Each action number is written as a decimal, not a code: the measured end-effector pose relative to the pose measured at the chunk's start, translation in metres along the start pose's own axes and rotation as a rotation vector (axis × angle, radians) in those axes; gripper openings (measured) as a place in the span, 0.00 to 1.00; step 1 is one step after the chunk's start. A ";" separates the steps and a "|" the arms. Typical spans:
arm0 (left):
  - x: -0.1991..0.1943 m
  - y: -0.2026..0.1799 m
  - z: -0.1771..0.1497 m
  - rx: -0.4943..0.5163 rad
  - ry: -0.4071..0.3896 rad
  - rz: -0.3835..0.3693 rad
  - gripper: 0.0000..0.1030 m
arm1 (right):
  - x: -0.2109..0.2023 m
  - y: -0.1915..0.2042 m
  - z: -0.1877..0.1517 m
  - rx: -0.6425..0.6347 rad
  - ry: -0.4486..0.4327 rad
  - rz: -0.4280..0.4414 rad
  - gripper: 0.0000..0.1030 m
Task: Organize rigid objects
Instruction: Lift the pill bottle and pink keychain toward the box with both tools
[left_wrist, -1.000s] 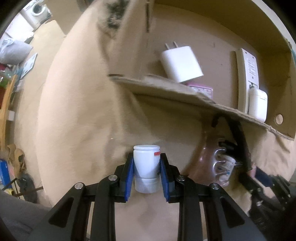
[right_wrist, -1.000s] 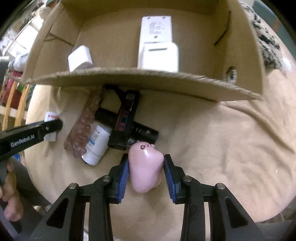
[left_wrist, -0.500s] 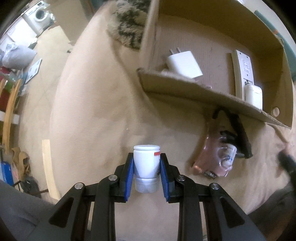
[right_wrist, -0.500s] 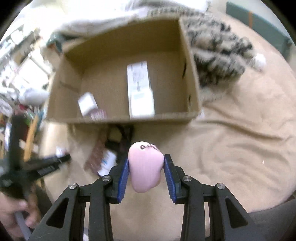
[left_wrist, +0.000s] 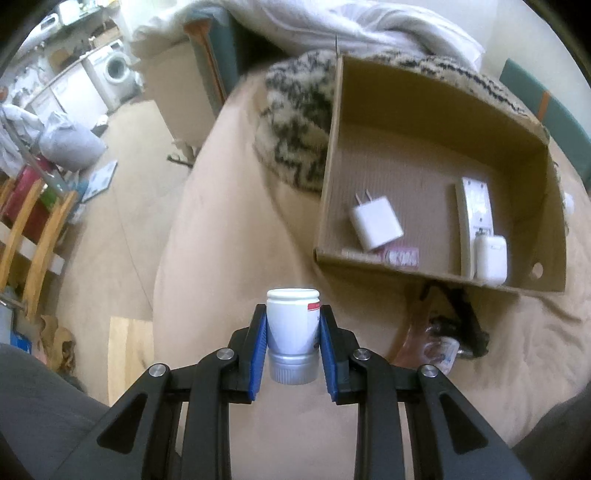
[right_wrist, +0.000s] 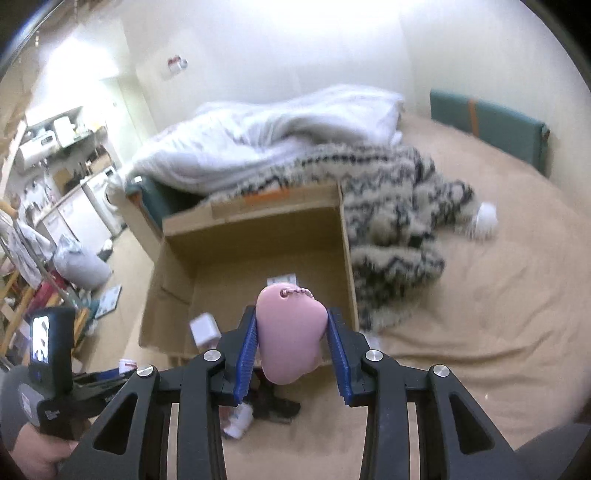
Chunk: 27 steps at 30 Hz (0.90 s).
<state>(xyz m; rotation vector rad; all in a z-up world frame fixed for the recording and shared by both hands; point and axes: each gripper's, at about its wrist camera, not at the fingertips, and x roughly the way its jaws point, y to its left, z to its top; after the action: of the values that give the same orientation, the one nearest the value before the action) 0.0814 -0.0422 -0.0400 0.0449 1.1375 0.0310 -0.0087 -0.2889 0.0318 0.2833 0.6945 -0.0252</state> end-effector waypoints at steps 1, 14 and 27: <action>-0.005 0.003 0.000 0.001 -0.004 0.000 0.23 | 0.000 -0.001 0.003 0.006 -0.007 0.012 0.37; -0.027 0.014 0.053 -0.003 -0.114 -0.028 0.23 | 0.032 0.001 0.034 0.001 0.014 0.065 0.37; -0.009 -0.018 0.103 0.074 -0.179 -0.107 0.23 | 0.095 0.013 0.037 -0.011 0.155 0.104 0.37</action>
<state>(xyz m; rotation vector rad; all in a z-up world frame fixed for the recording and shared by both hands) 0.1712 -0.0622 0.0110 0.0512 0.9608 -0.1088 0.0887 -0.2799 0.0017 0.3129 0.8325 0.1007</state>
